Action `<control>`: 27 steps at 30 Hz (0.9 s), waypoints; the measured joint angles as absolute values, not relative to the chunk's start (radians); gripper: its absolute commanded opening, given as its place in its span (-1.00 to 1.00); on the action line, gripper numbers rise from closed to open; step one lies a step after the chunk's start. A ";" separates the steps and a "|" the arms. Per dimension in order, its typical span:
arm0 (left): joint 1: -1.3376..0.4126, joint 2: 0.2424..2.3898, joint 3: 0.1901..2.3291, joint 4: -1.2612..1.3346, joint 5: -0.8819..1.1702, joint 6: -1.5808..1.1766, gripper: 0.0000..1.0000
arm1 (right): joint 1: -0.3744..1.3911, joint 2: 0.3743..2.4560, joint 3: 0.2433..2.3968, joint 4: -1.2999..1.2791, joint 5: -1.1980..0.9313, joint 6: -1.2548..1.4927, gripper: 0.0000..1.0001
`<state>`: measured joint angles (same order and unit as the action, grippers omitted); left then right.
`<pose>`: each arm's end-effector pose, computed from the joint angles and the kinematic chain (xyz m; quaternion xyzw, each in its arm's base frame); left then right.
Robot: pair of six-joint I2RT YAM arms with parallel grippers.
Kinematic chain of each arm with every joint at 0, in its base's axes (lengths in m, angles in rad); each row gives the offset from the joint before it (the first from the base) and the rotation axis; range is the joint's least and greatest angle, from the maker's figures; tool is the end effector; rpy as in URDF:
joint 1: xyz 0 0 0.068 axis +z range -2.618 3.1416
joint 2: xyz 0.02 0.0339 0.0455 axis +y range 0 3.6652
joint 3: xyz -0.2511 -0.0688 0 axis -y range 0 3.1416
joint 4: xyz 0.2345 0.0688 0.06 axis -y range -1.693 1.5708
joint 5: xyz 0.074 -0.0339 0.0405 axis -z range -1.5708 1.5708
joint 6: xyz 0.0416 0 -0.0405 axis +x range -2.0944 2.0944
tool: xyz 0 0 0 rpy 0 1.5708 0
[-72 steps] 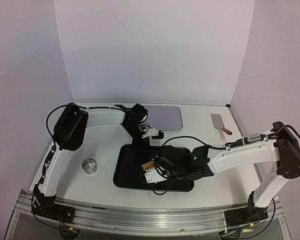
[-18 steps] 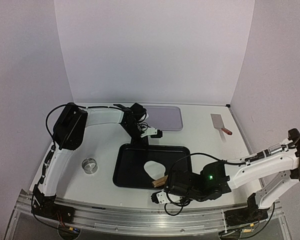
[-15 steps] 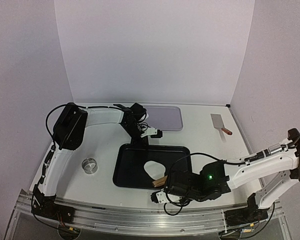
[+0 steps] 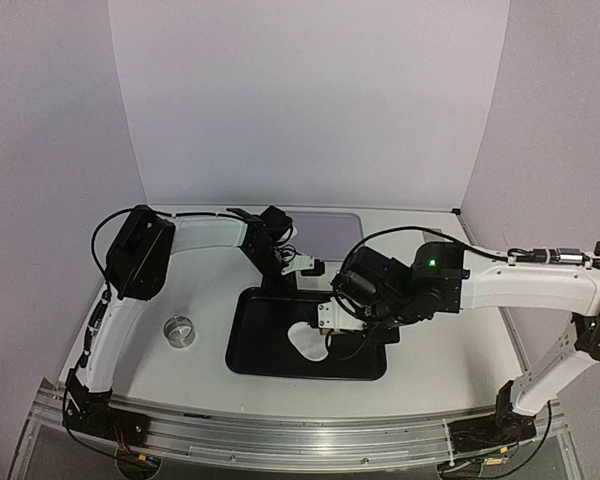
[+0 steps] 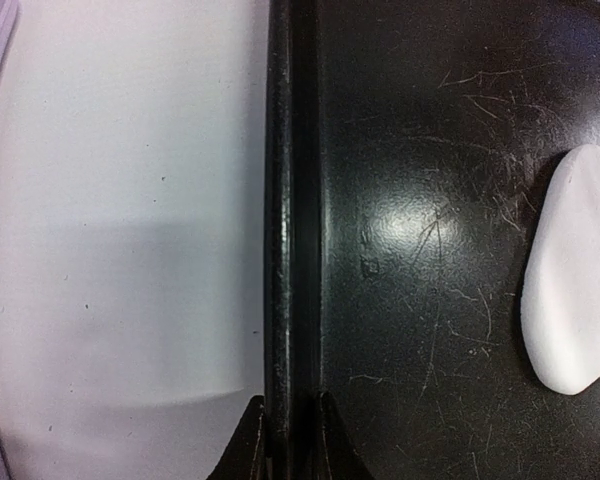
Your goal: Roll out the dumpling wrappers from the dough
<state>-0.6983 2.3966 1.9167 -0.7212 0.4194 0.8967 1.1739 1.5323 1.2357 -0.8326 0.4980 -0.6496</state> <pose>0.3573 -0.3221 0.1243 0.7147 0.6442 -0.1858 0.1992 0.1341 0.2684 0.2533 -0.7145 0.6217 -0.1772 0.2673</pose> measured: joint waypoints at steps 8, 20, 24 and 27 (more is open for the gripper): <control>-0.698 2.397 1.917 -0.721 0.420 0.895 -1.00 | 1.175 1.693 1.349 -0.725 0.501 -0.636 -1.00; -0.698 2.397 1.917 -0.721 0.420 0.893 -1.00 | 1.297 1.808 1.257 -0.609 0.653 -0.550 -1.00; -0.698 2.397 1.917 -0.721 0.420 0.892 -1.00 | 1.375 1.790 1.231 -0.656 0.678 -0.498 -1.00; -0.698 2.397 1.917 -0.721 0.420 0.892 -1.00 | 1.384 1.785 1.222 -0.660 0.678 -0.473 -1.00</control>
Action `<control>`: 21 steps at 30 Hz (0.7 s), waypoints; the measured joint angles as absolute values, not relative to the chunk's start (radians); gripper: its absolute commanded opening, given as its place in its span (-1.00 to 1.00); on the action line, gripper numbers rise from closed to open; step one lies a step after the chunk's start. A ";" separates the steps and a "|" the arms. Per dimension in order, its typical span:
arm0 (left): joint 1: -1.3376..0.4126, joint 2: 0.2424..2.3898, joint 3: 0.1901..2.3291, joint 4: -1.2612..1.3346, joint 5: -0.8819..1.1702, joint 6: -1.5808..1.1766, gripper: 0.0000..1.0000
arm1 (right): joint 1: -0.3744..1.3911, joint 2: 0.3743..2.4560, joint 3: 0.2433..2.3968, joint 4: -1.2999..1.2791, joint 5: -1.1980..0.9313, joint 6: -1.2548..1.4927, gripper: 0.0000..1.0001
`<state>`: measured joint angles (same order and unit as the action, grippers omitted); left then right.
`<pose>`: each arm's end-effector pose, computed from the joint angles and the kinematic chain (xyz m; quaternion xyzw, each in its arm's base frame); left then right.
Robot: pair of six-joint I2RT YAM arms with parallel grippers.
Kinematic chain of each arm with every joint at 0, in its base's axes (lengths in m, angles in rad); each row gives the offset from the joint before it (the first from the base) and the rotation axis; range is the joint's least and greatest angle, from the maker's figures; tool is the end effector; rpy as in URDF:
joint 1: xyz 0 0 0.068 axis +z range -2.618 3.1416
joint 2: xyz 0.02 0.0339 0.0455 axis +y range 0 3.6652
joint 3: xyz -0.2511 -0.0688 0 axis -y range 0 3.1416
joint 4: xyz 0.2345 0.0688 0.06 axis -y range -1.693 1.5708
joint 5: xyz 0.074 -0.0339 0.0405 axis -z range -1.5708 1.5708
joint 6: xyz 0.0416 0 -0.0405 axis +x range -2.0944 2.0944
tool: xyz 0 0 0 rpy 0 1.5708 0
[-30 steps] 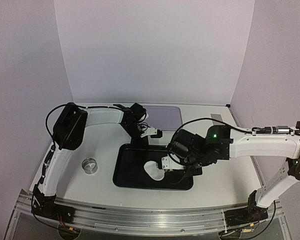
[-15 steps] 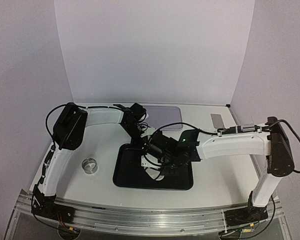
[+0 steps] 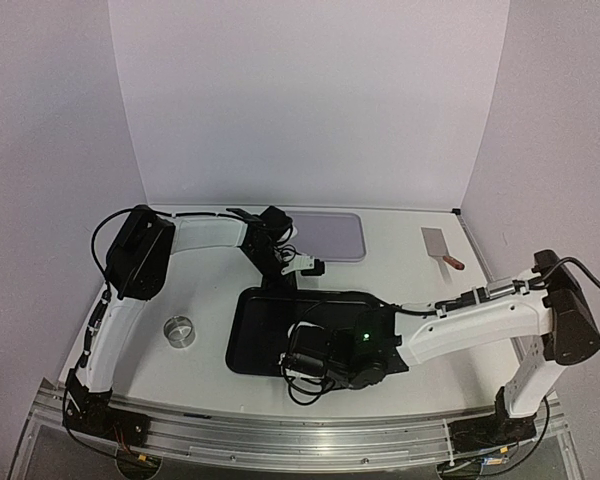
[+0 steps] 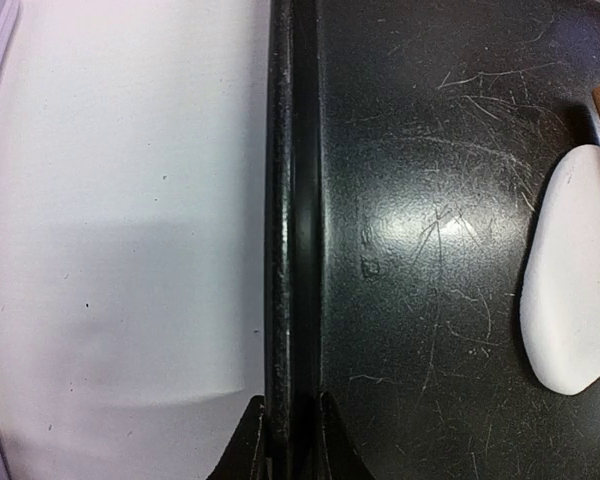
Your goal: Roll out the dumpling wrappers from the dough
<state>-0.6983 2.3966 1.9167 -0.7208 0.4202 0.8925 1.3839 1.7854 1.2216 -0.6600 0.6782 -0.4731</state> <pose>0.3574 -0.3221 0.1243 0.7134 0.6455 -0.1866 0.1990 0.0888 0.3292 0.1842 -0.7094 0.6024 -0.2227 0.2903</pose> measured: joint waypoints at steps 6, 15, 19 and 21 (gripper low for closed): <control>-0.693 2.397 1.917 -0.719 0.419 0.888 -1.00 | 1.322 1.815 1.254 -0.636 0.679 -0.480 -1.00; -0.692 2.397 1.917 -0.719 0.418 0.885 -1.00 | 1.267 1.865 1.259 -0.546 0.718 -0.474 -1.00; -0.692 2.397 1.917 -0.718 0.418 0.885 -1.00 | 1.347 1.842 1.223 -0.580 0.766 -0.445 -1.00; -0.692 2.397 1.917 -0.718 0.419 0.885 -1.00 | 1.382 1.825 1.216 -0.618 0.765 -0.433 -1.00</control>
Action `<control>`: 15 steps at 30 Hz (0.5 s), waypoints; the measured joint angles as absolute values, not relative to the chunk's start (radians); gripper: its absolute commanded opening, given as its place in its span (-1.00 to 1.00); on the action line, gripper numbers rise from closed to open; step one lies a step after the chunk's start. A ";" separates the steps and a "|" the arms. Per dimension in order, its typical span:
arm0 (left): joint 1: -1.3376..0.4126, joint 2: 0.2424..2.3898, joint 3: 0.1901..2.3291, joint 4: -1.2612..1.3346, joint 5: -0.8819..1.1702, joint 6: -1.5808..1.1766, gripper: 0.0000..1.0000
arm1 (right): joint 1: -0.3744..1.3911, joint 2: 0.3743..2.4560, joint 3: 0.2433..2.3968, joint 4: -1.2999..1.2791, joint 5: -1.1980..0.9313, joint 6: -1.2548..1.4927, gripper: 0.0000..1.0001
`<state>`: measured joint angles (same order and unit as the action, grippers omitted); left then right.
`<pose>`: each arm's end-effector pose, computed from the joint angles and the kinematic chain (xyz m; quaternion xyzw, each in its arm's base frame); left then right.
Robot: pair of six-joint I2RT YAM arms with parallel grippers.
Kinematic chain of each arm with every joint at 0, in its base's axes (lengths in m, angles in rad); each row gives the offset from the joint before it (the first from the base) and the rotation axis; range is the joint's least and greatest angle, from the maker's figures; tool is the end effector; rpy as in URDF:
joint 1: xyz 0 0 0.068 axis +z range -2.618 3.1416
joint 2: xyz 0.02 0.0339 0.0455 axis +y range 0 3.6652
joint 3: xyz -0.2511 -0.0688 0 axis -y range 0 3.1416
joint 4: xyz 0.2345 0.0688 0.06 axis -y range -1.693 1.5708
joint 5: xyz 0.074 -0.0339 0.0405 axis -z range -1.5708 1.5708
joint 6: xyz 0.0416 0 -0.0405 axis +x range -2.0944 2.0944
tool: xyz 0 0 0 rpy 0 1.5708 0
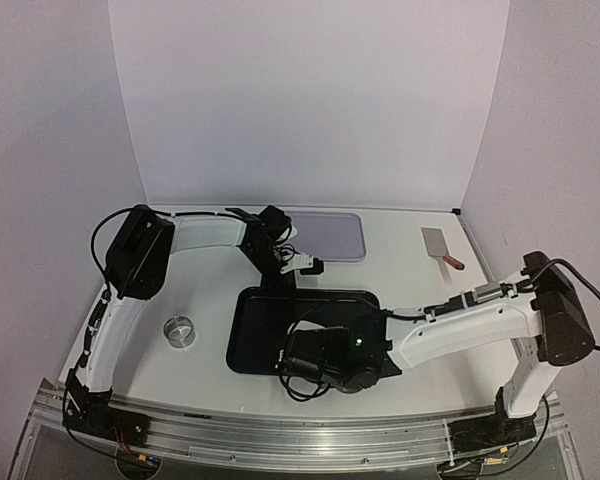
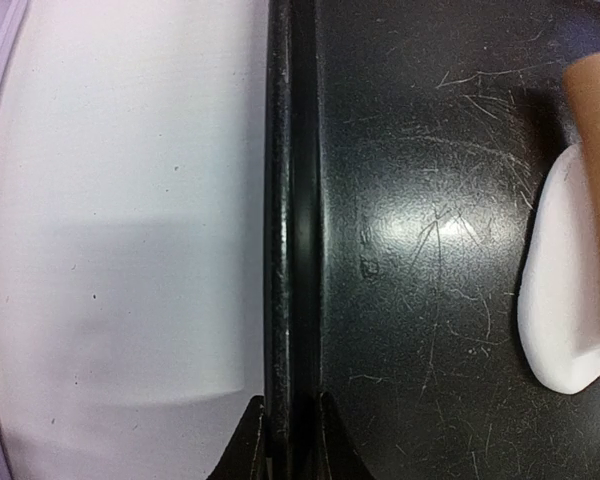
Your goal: Roll out the dumpling wrappers from the dough
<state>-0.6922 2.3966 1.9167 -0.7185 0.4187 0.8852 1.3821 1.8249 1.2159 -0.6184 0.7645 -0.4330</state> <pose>0.3595 -0.3200 0.1244 0.7091 0.6502 -0.1858 0.1999 0.0930 0.3333 0.1737 -0.6811 0.6131 -0.2545 0.3089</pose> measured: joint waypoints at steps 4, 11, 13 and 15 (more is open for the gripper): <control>-0.692 2.397 1.917 -0.718 0.419 0.885 -1.00 | 1.406 1.820 1.210 -0.652 0.764 -0.434 -1.00; -0.690 2.397 1.917 -0.715 0.417 0.884 -1.00 | 1.284 1.862 1.261 -0.575 0.730 -0.519 -1.00; -0.690 2.397 1.917 -0.715 0.417 0.884 -1.00 | 1.264 1.876 1.269 -0.552 0.729 -0.520 -1.00; -0.690 2.397 1.917 -0.715 0.417 0.884 -1.00 | 1.268 1.877 1.264 -0.543 0.731 -0.516 -1.00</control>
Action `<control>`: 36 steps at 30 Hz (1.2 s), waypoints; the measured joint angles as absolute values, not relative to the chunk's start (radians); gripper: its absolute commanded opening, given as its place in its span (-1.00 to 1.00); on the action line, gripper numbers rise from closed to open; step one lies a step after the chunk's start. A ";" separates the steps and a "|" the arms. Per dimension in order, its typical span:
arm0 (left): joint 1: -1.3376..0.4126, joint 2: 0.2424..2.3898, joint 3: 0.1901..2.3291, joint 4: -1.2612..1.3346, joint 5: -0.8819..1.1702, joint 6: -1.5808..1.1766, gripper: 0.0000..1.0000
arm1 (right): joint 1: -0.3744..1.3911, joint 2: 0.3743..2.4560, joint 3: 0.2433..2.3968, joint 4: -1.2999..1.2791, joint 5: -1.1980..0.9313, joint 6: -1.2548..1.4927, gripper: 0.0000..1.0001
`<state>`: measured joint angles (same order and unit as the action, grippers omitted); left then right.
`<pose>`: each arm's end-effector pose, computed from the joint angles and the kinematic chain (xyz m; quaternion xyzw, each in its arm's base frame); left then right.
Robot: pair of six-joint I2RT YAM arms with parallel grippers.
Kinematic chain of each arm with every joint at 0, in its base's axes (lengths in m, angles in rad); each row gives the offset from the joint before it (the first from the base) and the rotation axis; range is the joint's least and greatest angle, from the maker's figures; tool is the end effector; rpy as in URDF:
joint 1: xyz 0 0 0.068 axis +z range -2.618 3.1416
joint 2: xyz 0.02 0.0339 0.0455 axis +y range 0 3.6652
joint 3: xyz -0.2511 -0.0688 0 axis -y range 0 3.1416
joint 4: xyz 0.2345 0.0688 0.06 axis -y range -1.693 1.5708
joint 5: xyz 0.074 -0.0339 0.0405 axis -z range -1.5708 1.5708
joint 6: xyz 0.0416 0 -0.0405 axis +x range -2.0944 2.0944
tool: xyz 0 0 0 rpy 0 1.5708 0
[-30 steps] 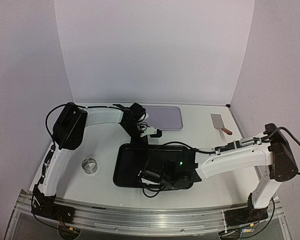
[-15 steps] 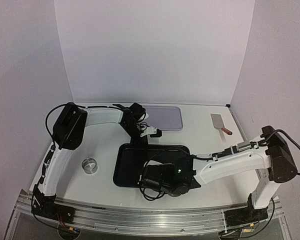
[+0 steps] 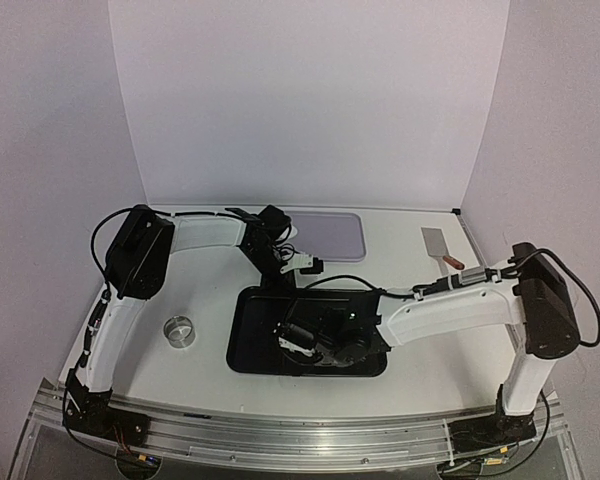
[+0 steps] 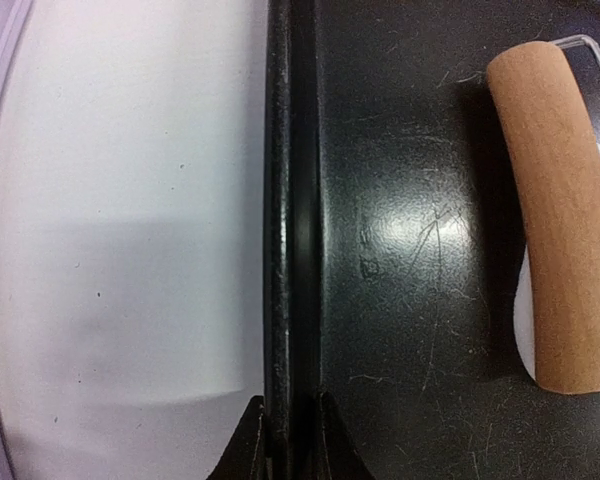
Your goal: Roll out the dumpling wrappers from the dough
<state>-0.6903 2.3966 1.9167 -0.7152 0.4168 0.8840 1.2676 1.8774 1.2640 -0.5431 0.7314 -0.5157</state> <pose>0.3605 -0.3195 0.1245 0.7081 0.6511 -0.1846 0.2015 0.1353 0.3394 0.1709 -0.6649 0.6313 -0.2550 0.3071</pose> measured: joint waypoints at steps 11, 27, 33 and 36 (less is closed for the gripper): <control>-0.690 2.397 1.917 -0.715 0.417 0.883 -1.00 | 1.416 1.823 1.209 -0.643 0.761 -0.464 -1.00; -0.686 2.397 1.917 -0.712 0.415 0.875 -1.00 | 1.410 1.800 1.174 -0.584 0.747 -0.499 -1.00; -0.685 2.397 1.917 -0.712 0.415 0.875 -1.00 | 1.411 1.806 1.192 -0.620 0.743 -0.511 -1.00; -0.685 2.397 1.917 -0.712 0.415 0.875 -1.00 | 1.352 1.833 1.245 -0.614 0.717 -0.550 -1.00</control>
<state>-0.6853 2.3966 1.9167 -0.7122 0.4149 0.8745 1.3521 1.8325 1.2445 -0.6143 0.7167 -0.5501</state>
